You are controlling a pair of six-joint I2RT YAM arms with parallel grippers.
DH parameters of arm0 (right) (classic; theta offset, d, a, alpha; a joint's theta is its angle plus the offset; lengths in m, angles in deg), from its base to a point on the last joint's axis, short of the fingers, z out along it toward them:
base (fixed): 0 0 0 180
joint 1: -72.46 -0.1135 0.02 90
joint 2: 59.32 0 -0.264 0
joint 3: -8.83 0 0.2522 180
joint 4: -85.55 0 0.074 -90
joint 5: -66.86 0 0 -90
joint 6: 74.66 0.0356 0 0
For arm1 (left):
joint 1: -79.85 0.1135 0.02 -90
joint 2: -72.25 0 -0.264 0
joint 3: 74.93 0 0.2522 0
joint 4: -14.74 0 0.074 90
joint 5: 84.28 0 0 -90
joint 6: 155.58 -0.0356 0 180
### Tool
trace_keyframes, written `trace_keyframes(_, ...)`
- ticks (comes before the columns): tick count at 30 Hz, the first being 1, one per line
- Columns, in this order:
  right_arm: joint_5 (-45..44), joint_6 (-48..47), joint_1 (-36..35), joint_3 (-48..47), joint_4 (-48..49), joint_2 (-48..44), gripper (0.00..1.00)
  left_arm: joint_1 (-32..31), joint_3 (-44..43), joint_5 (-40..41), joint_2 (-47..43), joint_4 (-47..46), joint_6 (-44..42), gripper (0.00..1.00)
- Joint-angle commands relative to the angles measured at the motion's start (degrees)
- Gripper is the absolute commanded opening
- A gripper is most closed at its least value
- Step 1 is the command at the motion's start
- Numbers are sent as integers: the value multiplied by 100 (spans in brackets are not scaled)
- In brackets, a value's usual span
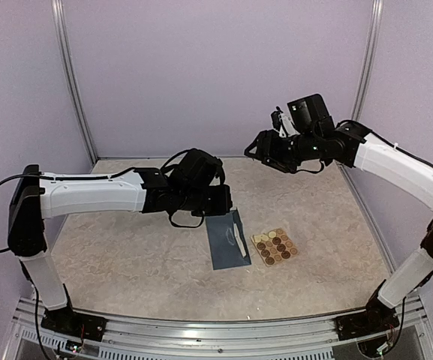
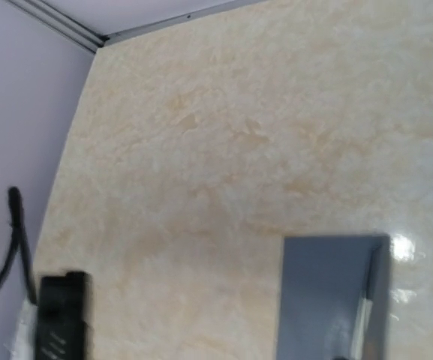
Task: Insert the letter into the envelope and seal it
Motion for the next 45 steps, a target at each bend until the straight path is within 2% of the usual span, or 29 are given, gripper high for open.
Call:
trace_keyframes(1,130,-293,245,703,-231,-460,65,98,337,-636,-380,-535,226,16)
trace_keyframes(3,258,-446,356,1129,-313,-587,69,112,445,-968,-347,-707,335,24)
trace_keyframes(7,804,-826,724,2142,-279,-892,73,61,605,-1382,-170,-1108,574,38)
trace_keyframes(11,889,-1174,1078,2913,-428,-1069,75,18,698,-1770,49,-1574,851,45)
trace_keyframes(14,1307,-1324,1446,3506,-129,-1222,75,-32,698,-1991,258,-1820,970,51)
trace_keyframes(19,2082,-1509,1891,4033,422,-1091,73,-55,616,-2296,683,-2008,1152,53)
trace_keyframes(28,2346,-1818,2070,4120,799,-470,71,-46,310,-2514,1465,-1979,1315,56)
trace_keyframes(37,2447,-1914,2070,4252,1070,-6,68,-13,203,-2682,1934,-2080,1439,58)
trace_keyframes(45,2136,-1950,2082,4302,1109,160,69,11,211,-2646,2125,-2128,1516,58)
